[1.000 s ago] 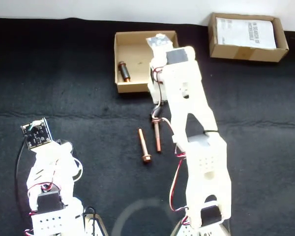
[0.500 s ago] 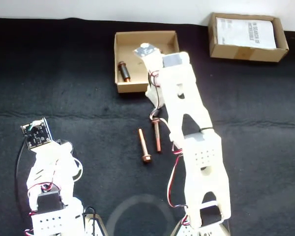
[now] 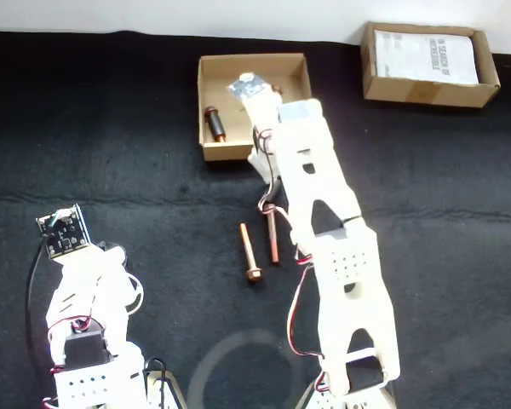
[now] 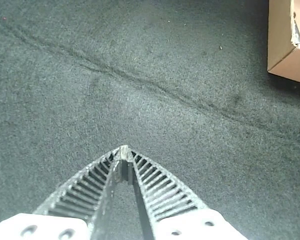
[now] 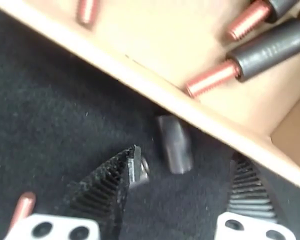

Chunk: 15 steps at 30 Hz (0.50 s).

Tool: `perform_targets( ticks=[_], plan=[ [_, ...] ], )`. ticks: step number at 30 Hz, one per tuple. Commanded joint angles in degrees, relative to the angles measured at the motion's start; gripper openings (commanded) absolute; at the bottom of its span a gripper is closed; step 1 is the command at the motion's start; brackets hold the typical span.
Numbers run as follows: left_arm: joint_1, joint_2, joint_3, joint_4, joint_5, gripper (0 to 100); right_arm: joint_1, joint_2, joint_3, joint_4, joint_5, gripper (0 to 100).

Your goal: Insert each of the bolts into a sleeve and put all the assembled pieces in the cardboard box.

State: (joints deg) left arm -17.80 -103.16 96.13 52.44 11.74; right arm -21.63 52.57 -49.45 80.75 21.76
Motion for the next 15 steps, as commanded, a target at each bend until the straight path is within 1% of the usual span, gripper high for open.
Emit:
perform_targets(
  ticks=[1, 4, 6, 8, 12, 15],
  plan=[
    [-1.2, -0.6, 1.0, -0.1, -0.4, 1, -0.1, 1.5, -0.1, -3.3, 0.5, 26.2],
    [-1.2, -0.6, 1.0, -0.1, -0.4, 1, -0.1, 4.1, -0.1, -5.6, 0.5, 26.2],
    [-1.2, -0.6, 1.0, -0.1, -0.4, 1, -0.4, 5.4, -0.1, -5.9, 0.5, 23.8],
    [-1.2, -0.6, 1.0, -0.1, -0.4, 1, -0.5, 6.3, -0.1, -5.9, 0.5, 17.5],
    [-1.2, -0.6, 1.0, -0.1, -0.4, 1, -0.3, 6.2, -0.1, -6.8, 0.2, 0.9],
    [-1.2, -0.6, 1.0, -0.1, -0.4, 1, -0.1, 5.8, -1.4, -6.2, 0.1, 1.3]
  ],
)
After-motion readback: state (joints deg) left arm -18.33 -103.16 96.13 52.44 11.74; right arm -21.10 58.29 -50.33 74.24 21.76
